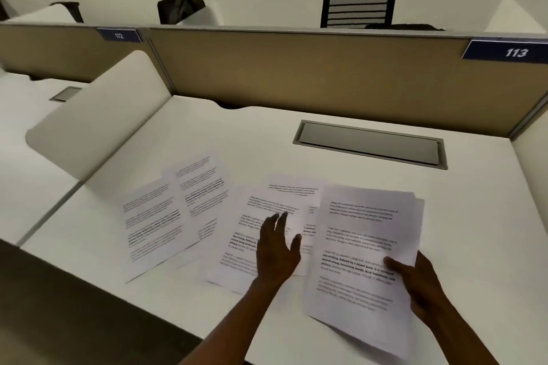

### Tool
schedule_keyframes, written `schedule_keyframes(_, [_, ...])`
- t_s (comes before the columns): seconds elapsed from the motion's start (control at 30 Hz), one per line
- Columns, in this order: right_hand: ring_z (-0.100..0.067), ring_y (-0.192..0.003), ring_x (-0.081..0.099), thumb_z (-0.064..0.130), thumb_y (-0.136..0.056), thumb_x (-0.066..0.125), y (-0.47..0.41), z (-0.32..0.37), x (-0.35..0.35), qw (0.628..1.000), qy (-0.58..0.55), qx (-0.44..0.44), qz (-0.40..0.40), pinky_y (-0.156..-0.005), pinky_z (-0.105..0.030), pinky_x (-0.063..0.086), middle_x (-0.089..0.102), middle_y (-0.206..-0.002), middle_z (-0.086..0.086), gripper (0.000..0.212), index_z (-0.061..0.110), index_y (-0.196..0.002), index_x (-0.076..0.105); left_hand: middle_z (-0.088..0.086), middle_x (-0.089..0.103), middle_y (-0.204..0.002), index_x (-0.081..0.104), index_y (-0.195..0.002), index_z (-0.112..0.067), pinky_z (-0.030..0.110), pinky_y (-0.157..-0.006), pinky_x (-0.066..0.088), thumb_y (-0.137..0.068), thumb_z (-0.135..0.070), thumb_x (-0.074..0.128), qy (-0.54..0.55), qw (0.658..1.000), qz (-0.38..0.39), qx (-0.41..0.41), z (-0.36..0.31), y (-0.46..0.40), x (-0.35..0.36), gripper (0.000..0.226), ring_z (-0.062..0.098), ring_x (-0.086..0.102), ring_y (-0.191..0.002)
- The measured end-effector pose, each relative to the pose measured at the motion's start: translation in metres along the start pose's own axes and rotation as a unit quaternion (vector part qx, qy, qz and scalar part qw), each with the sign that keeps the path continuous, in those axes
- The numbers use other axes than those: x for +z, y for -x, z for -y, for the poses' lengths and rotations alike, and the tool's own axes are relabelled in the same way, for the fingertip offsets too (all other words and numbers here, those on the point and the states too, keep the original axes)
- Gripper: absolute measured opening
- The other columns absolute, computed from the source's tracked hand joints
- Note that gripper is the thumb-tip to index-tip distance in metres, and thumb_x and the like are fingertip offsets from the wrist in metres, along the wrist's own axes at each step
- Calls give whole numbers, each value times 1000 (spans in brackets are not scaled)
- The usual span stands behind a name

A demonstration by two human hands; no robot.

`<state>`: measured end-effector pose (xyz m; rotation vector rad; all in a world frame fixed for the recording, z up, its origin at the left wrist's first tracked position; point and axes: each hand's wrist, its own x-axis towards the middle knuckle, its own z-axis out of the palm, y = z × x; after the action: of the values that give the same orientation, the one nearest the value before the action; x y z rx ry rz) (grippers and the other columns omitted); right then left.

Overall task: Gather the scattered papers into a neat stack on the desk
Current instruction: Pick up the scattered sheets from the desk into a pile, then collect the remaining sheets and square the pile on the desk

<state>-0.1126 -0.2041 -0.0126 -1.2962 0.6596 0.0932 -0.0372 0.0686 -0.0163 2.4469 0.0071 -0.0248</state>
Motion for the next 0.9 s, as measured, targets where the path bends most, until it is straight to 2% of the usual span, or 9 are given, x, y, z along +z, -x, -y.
schedule_keyframes(0.07, [-40,-100,70,0,-84,71,3,3,12,1000,-10,0,18,-87,-57,57,72,-115,-17,49,13,-129,58,12,38,-158,42,-150,-15,46,-116,32,-93,-37,62,-78,996,-48,18,32,-6,-17,64,32,28,-150])
schedule_keyframes(0.17, [-42,-99,71,1,-81,74,1,5,41,998,-28,19,53,-87,-63,56,74,-113,-17,49,14,-126,60,13,33,-160,39,-151,-16,46,-118,29,-97,-40,55,-104,991,-41,-73,77,-15,-41,61,32,24,-151])
schedule_keyframes(0.23, [-42,-99,72,-1,-80,74,-2,3,57,996,-41,29,70,-86,-62,56,74,-112,-17,49,14,-125,61,12,28,-162,34,-154,-18,44,-120,25,-100,-42,47,-142,983,-13,-114,96,-21,-45,60,32,21,-151])
schedule_keyframes(0.37, [-37,-90,75,-5,-81,72,-9,-7,112,995,-38,44,86,-71,-49,62,77,-104,-14,42,16,-116,65,14,22,-163,27,-155,-17,42,-119,26,-101,-42,41,-202,966,61,-148,129,-24,-58,61,32,23,-149])
schedule_keyframes(0.5, [-31,-94,71,-6,-85,68,-22,-19,154,998,-4,30,61,-65,-36,61,73,-110,-12,44,16,-123,61,10,26,-160,26,-154,-18,41,-116,29,-98,-41,50,-181,969,73,-152,135,-32,-65,66,30,26,-145])
schedule_keyframes(0.57, [-28,-95,69,-5,-87,67,-28,-26,166,999,25,18,42,-69,-35,59,71,-114,-12,45,16,-126,59,9,29,-158,23,-155,-18,40,-116,29,-96,-39,53,-177,970,76,-151,134,-36,-65,69,30,28,-143])
schedule_keyframes(0.63, [-25,-96,67,-3,-88,66,-31,-33,175,998,62,7,24,-79,-39,57,69,-120,-13,45,17,-128,58,10,31,-155,19,-157,-19,40,-114,30,-94,-36,57,-168,970,79,-157,136,-40,-65,75,31,31,-139])
schedule_keyframes(0.8, [-31,-111,62,3,-91,65,-33,-46,187,989,147,-11,-20,-99,-47,51,64,-129,-14,52,13,-140,51,15,31,-147,3,-159,-17,41,-108,37,-87,-34,69,-130,968,94,-193,136,-55,-69,99,30,43,-129])
schedule_keyframes(0.9, [-27,-111,59,4,-92,65,-32,-52,194,983,179,-21,-34,-100,-42,49,62,-131,-14,54,13,-143,48,16,30,-144,-4,-158,-17,40,-107,40,-83,-34,74,-112,966,104,-208,135,-60,-71,109,29,46,-128])
